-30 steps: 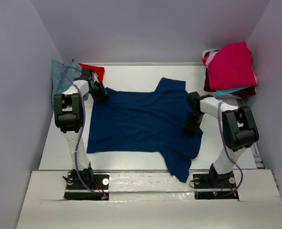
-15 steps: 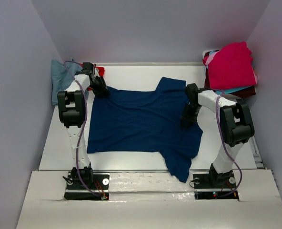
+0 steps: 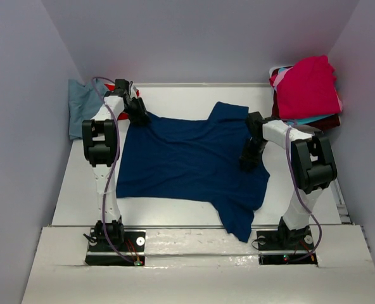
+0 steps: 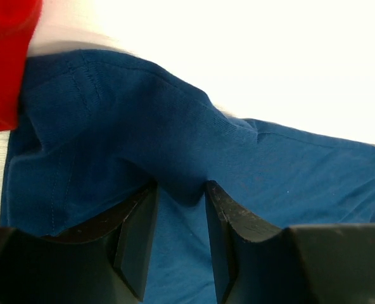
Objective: Fold and stack the t-shirts
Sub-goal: Flatten the tshirt out
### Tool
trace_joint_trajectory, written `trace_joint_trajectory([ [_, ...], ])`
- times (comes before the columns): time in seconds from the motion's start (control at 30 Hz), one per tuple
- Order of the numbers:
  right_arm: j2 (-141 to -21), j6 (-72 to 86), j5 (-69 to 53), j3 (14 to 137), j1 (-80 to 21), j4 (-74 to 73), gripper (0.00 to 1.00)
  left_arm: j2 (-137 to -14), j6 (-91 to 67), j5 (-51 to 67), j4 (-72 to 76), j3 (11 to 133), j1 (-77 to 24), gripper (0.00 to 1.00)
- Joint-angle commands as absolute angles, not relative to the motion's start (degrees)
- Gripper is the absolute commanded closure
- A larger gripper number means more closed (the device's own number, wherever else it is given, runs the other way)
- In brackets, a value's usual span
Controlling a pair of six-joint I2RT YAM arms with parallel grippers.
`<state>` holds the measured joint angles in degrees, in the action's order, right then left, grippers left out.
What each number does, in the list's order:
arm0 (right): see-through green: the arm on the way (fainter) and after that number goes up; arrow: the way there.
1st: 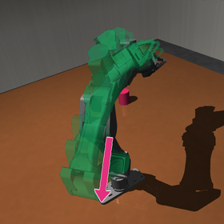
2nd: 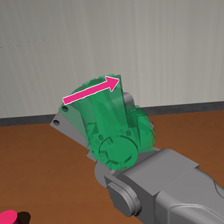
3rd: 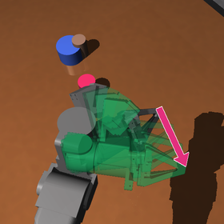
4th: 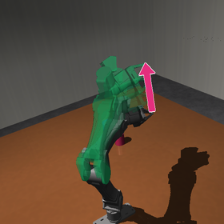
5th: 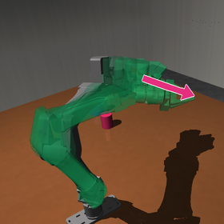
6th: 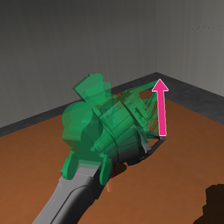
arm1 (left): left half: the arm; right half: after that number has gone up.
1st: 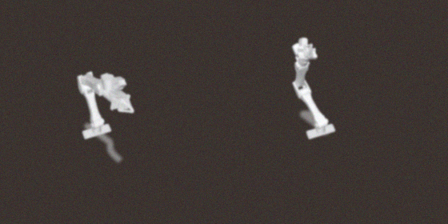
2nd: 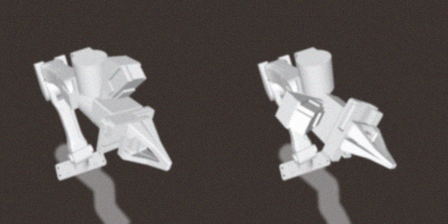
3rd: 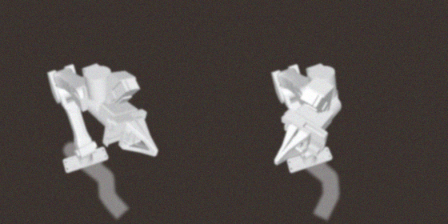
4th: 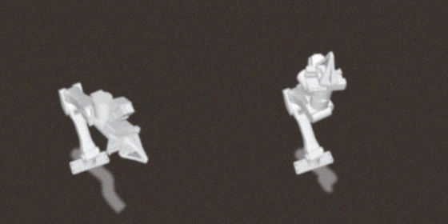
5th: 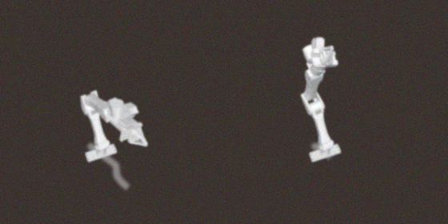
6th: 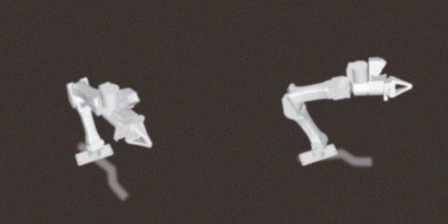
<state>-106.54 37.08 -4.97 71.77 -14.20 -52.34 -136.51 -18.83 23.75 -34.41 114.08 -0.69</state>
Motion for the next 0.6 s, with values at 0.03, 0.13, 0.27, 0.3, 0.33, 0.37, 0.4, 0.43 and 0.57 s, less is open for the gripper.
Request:
trace_joint_trajectory([
  [0.03, -103.5, 36.3, -4.6, 70.0, -13.8, -52.6, 0.61, -130.2, -17.7, 19.1, -33.0, 103.0, -1.8, 0.52],
  [0.13, -100.4, 36.2, -3.7, 69.7, -13.8, -53.3, 0.6, -118.6, -18.3, 17.1, -27.3, 94.5, -2.3, 0.51],
  [0.27, -97.0, 35.7, -2.8, 70.5, -13.8, -54.6, 0.58, -110.2, -18.3, 15.4, -25.1, 87.8, -2.3, 0.5],
  [0.3, -96.9, 35.6, -2.9, 70.8, -13.8, -54.8, 0.58, -109.0, -18.3, 15.3, -25.0, 87.0, -2.3, 0.5],
  [0.33, -96.6, 35.4, -2.9, 70.8, -13.8, -55.1, 0.57, -106.5, -18.2, 15.2, -24.2, 85.5, -2.9, 0.5],
  [0.37, -96.4, 35.2, -3.0, 70.8, -13.8, -55.1, 0.57, -105.3, -18.1, 14.9, -23.8, 85.1, -2.9, 0.5],
  [0.4, -96.0, 35.2, -3.1, 70.5, -13.8, -55.0, 0.57, -104.4, -18.1, 14.6, -23.5, 84.5, -2.9, 0.49],
  [0.43, -95.9, 35.0, -3.2, 70.2, -13.8, -55.1, 0.57, -103.7, -18.1, 14.2, -23.6, 84.2, -3.5, 0.49],
  [0.57, -95.2, 34.5, -4.8, 69.1, -13.8, -55.6, 0.56, -101.2, -18.8, 9.6, -29.5, 83.4, -4.7, 0.49],
])
